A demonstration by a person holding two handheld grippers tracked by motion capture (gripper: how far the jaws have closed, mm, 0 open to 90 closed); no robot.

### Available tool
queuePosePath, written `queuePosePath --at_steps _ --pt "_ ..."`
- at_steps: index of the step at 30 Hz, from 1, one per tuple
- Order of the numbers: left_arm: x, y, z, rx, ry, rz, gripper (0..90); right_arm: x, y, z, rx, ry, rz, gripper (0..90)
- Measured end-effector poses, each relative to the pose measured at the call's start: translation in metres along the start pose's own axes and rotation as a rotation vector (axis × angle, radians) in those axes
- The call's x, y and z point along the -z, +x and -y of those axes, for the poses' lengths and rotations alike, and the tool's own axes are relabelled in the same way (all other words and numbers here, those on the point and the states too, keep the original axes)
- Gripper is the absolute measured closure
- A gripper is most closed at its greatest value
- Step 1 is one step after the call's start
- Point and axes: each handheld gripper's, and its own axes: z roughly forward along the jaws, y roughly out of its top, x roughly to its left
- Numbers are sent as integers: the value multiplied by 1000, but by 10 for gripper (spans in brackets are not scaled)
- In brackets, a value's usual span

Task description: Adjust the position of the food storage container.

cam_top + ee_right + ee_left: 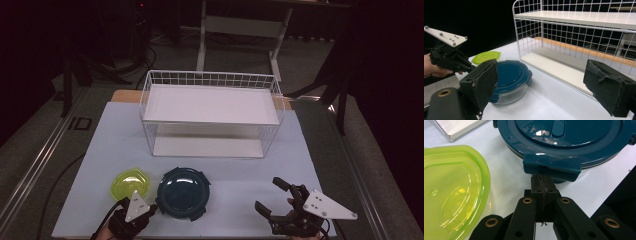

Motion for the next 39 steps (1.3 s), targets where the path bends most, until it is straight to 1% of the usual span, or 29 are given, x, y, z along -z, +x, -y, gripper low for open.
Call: queuePosePath --at_steps 4,6,9,10,11,15,17,19,21,22,25,27,29,30,31,32,33,35,39 --pt "-2 1 -2 -6 5 -9 891 -1 0 0 -2 1 -5 119" --pt "-3 3 -4 2 5 -5 892 -1 1 0 3 2 -5 119" --pt "-6 4 -8 11 9 -7 892 -2 1 0 -3 6 -9 119" --pt "-7 3 -9 12 9 -10 892 -2 1 1 -1 5 -10 119" --pt "-9 3 -11 2 12 -13 892 -3 0 1 -1 5 -12 119" --pt "-15 0 -18 4 12 -9 892 -3 1 1 2 6 -16 119" --pt "-18 -1 -21 -4 18 -12 892 -4 1 1 2 9 -18 119" --pt "-21 -1 -25 -2 20 -15 892 -4 1 1 -2 10 -20 119" --pt "-24 1 -28 9 16 -12 892 -3 1 1 -2 10 -20 119" --pt "-26 1 -30 7 17 -13 892 -3 0 1 -3 9 -22 119" --pt "-31 2 -34 17 9 -2 892 -4 0 1 -4 9 -24 119" --pt "-34 1 -37 9 12 -9 893 -4 1 2 0 12 -24 119" --pt "-33 3 -39 5 16 -5 892 -4 1 2 0 13 -25 119" --pt "-30 5 -40 17 7 3 892 -4 1 1 0 12 -24 119" --pt "-28 6 -41 20 -1 -2 892 -4 1 1 0 12 -21 119" --pt "-27 8 -42 20 1 -9 892 -3 0 1 -2 10 -21 119" --pt "-26 10 -43 29 -1 -11 892 -3 0 1 -5 6 -22 119" --pt "-26 10 -43 31 12 -4 892 -3 0 2 -7 8 -22 119" --pt "-31 5 -42 26 36 26 892 -3 0 2 -3 8 -24 119"
